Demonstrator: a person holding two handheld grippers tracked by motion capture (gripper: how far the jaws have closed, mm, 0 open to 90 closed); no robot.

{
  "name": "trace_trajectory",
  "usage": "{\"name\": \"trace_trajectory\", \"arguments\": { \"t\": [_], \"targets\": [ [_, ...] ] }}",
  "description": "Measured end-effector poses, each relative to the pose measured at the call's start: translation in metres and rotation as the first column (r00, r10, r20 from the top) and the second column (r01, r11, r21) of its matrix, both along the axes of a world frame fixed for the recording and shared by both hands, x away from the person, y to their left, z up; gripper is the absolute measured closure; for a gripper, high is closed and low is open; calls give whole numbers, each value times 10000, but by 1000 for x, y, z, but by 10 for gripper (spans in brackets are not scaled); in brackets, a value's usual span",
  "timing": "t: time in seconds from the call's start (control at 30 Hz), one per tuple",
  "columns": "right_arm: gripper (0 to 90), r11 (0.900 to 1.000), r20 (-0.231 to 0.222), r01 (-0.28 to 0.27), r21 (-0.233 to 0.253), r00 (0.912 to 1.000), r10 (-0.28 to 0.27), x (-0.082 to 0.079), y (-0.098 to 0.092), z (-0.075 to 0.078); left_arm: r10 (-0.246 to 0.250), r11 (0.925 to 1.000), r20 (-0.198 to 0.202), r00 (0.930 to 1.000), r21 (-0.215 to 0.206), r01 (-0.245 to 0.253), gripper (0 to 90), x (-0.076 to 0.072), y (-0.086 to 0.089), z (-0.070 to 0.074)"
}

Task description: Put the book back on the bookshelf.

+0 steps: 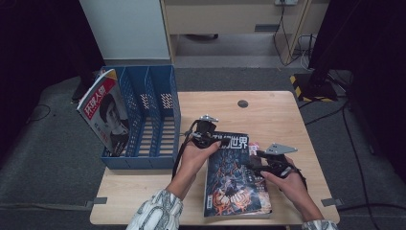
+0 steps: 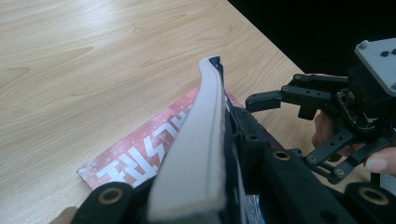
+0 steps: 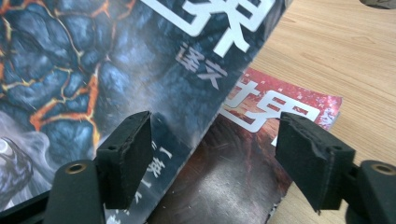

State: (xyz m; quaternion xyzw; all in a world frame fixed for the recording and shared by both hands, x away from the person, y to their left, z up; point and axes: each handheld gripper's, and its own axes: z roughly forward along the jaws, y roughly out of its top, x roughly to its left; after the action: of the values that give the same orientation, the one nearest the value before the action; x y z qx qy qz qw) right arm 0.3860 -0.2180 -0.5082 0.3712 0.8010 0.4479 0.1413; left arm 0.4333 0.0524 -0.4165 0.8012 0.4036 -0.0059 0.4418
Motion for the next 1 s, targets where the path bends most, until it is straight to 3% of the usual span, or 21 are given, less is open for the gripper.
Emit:
{"name": "trace_trajectory", "arguments": {
  "t": [0.2,0.4,0.57,0.67,0.97,1.0],
  "targets": [
    [301,9993,-98,335,-191,9994,-337,2,-6,-1,38,10000,127,9999,67,-39,800,0,3,7],
    [281,9861,-322,1225,-1120,9914,-1269,6,-18,-7,10,10000,227,9997,72,-12,806,1,6,13],
    [271,9805,-316,1667,-1037,9848,-1707,8,-29,-6,46,9999,307,9995,98,-49,810,0,10,18],
    [255,9727,-214,2043,-1104,9779,-2079,9,-37,-6,78,9999,366,9993,94,-82,813,0,14,23],
    [195,9375,-418,3280,-1160,9414,-3346,13,-60,-11,-38,9999,635,9980,106,31,822,-4,19,42],
    [193,9362,-396,3279,-1269,9414,-3351,13,-61,-12,-27,10000,647,9979,78,22,822,-4,20,45]
  ]
}}
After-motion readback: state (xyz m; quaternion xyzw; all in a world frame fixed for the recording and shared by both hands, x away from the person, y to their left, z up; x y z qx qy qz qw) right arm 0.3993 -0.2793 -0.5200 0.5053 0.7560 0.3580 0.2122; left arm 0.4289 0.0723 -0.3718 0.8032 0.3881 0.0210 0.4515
